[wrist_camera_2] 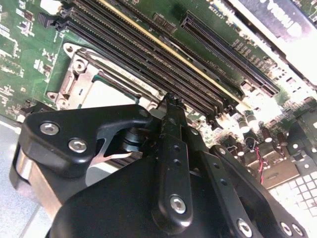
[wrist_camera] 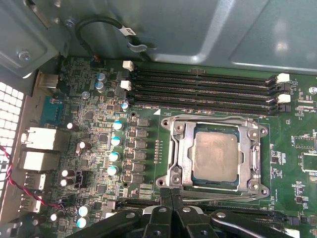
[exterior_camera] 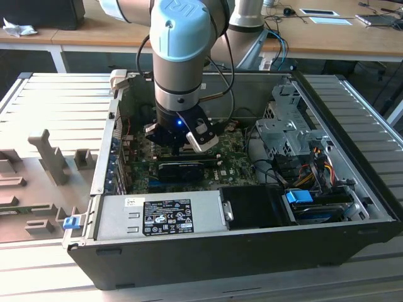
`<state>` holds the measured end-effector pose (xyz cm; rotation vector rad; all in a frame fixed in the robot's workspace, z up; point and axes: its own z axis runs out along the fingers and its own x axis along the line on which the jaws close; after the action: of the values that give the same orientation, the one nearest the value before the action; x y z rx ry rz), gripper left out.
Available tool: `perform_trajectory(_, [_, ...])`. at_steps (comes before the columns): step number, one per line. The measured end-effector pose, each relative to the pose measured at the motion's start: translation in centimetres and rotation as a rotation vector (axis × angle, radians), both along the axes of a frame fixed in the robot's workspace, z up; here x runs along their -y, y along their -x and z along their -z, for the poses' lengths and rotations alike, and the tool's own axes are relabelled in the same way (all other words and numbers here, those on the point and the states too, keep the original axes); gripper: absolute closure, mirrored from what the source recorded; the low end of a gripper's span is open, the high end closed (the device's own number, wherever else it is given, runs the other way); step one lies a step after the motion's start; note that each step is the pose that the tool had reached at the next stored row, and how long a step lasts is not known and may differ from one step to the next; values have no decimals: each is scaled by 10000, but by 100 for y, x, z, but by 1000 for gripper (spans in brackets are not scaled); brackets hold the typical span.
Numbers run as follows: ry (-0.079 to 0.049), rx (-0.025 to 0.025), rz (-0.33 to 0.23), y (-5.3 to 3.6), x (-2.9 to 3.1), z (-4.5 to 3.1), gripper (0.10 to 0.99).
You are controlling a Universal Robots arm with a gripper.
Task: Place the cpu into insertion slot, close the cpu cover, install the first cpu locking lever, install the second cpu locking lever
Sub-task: 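Install the second cpu locking lever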
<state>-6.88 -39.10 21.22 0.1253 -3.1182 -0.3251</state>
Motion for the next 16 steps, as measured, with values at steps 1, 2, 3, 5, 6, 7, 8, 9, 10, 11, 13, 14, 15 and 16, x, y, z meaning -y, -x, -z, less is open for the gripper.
perform_trajectory(1, [0,0,0,1,0,0,980])
perform_trajectory(2, [0,0,0,2,0,0,980])
perform_trajectory(3, [0,0,1,3,0,0,980])
perform_trajectory(5, [0,0,1,6,0,0,980])
perform_trajectory(6, [0,0,0,9,0,0,980])
perform_trajectory(7, [0,1,0,11,0,1,980])
perform_trajectory(8, [0,0,0,12,0,1,980])
perform_trajectory(9, [0,1,1,15,0,1,980])
perform_trajectory(10, [0,0,0,19,0,1,980])
perform_trajectory(11, [0,0,0,20,0,1,980])
perform_trajectory(13, [0,0,-1,22,0,1,980])
perform_trajectory(14, [0,0,0,24,0,1,980])
perform_trajectory(15, [0,0,0,26,0,1,980])
perform_trajectory(16, [0,0,0,27,0,1,980])
